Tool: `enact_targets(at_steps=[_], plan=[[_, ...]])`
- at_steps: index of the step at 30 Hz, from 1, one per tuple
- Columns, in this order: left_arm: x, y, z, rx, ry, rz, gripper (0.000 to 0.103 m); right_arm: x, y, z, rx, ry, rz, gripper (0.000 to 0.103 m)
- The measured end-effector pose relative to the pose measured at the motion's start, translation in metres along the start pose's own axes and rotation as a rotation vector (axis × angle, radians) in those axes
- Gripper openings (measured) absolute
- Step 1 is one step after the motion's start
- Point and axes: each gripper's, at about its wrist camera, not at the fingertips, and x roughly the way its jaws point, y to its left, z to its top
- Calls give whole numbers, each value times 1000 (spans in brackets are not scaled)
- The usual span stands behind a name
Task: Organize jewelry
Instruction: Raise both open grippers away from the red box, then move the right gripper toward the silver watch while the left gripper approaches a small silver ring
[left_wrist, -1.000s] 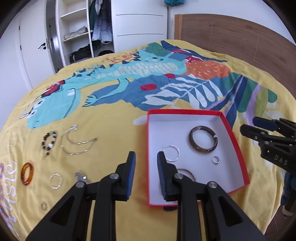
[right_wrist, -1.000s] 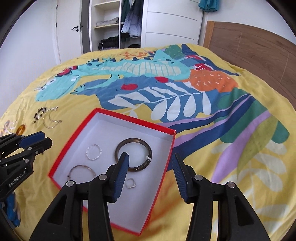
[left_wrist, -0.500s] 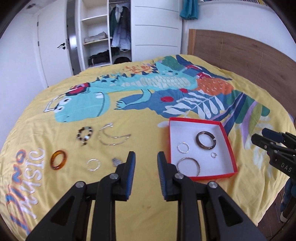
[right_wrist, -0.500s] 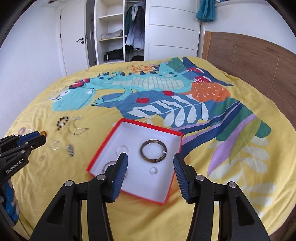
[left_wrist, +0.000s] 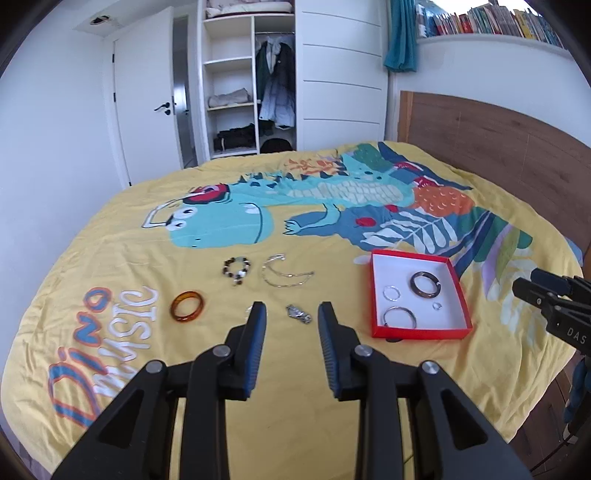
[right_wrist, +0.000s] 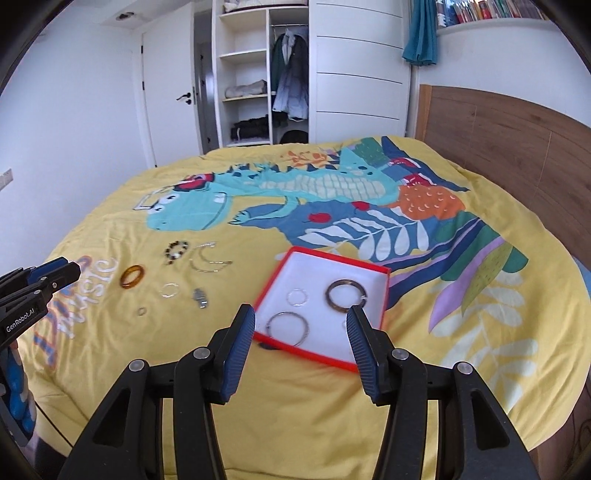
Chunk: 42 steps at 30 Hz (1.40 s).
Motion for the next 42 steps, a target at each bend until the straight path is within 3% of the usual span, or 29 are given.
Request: enact_targets(at_steps=[7, 11, 15, 32, 35, 42], plan=[[-30, 35, -12, -41, -13, 35, 28, -22, 27, -6, -18, -1, 25, 51], [-32, 63, -20, -76, 13, 78, 39, -24, 40, -6, -41, 6, 40, 51], [-20, 94, -29, -125, 40, 104, 40, -10, 52, -5, -53, 16, 61, 51], [119, 191, -57, -305, 194, 208, 40, 159, 122, 1, -111, 129, 243, 51], [144, 192, -57, -320, 209, 188, 40, 193, 132, 0, -118, 161, 266, 51], [192, 158, -69, -276, 268, 46, 40, 251, 140, -12, -107, 226, 277, 49]])
